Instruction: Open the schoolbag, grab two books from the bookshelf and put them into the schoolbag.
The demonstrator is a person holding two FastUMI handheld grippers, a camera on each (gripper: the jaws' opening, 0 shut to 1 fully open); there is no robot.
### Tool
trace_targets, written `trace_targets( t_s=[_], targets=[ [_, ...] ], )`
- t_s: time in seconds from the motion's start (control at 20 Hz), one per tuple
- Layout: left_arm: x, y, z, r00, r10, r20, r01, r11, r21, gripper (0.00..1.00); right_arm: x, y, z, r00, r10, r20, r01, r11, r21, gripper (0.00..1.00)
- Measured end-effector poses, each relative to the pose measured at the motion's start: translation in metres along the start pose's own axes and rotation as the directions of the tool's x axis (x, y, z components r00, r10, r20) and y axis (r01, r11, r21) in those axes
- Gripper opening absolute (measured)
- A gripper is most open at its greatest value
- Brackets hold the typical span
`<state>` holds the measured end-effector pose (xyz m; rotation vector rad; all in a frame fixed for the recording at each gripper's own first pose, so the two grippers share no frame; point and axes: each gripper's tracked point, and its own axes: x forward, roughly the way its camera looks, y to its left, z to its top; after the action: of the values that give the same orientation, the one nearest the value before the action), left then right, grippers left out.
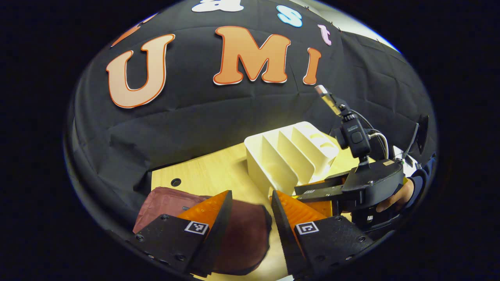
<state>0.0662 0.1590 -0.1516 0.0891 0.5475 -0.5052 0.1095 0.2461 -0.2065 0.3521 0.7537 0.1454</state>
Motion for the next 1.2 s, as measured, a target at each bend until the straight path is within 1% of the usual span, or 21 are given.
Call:
trace_targets(
  t_s=[0.05,0.15,0.2,0.25,0.35,0.4,0.45,0.6,0.75,1.0,1.1,1.2],
  targets=[
    [0.002,-0.013,0.006,1.0,-0.005,0.019,0.006,1.0,-0.02,0.63,-0.005,-0.01,0.014,0.999,-0.015,0.033,0.015,1.0,-0.001,0.97],
    [0.002,-0.035,0.021,0.998,-0.001,0.063,0.003,0.999,-0.043,0.73,-0.021,-0.032,0.039,0.993,-0.049,0.11,0.051,0.999,-0.01,0.97],
    [0.001,-0.045,0.03,0.996,0.01,0.087,-0.006,0.999,-0.046,0.83,-0.031,-0.046,0.05,0.985,-0.072,0.155,0.077,0.997,-0.024,0.97],
    [0.001,-0.055,0.037,0.994,0.018,0.109,-0.013,0.999,-0.047,0.86,-0.041,-0.062,0.059,0.977,-0.096,0.192,0.106,0.993,-0.042,0.97],
    [0.0,-0.072,0.052,0.988,0.041,0.147,-0.033,0.998,-0.051,0.87,-0.064,-0.083,0.078,0.958,-0.127,0.258,0.15,0.986,-0.073,0.97],
    [0.001,-0.08,0.059,0.985,0.055,0.166,-0.046,0.997,-0.054,0.9,-0.074,-0.092,0.087,0.949,-0.135,0.286,0.166,0.982,-0.087,0.97],
    [0.001,-0.087,0.065,0.979,0.07,0.189,-0.061,0.997,-0.057,0.91,-0.083,-0.101,0.093,0.939,-0.146,0.311,0.185,0.978,-0.099,0.97],
    [0.001,-0.1,0.081,0.961,0.139,0.241,-0.125,0.99,-0.072,0.95,-0.111,-0.12,0.115,0.906,-0.16,0.392,0.229,0.964,-0.136,0.97],
    [-0.001,-0.117,0.095,0.939,0.178,0.295,-0.156,0.983,-0.098,0.95,-0.136,-0.128,0.132,0.876,-0.157,0.457,0.256,0.953,-0.164,0.97],
    [-0.008,-0.131,0.114,0.898,0.252,0.36,-0.22,0.967,-0.127,0.95,-0.167,-0.136,0.15,0.84,-0.139,0.525,0.274,0.943,-0.187,0.97],
    [-0.015,-0.127,0.116,0.877,0.302,0.374,-0.263,0.953,-0.154,0.95,-0.176,-0.14,0.155,0.824,-0.139,0.549,0.292,0.935,-0.201,0.97],
    [-0.019,-0.128,0.118,0.857,0.339,0.388,-0.292,0.94,-0.175,0.95,-0.183,-0.14,0.157,0.817,-0.132,0.561,0.286,0.938,-0.195,0.97]
  ],
)
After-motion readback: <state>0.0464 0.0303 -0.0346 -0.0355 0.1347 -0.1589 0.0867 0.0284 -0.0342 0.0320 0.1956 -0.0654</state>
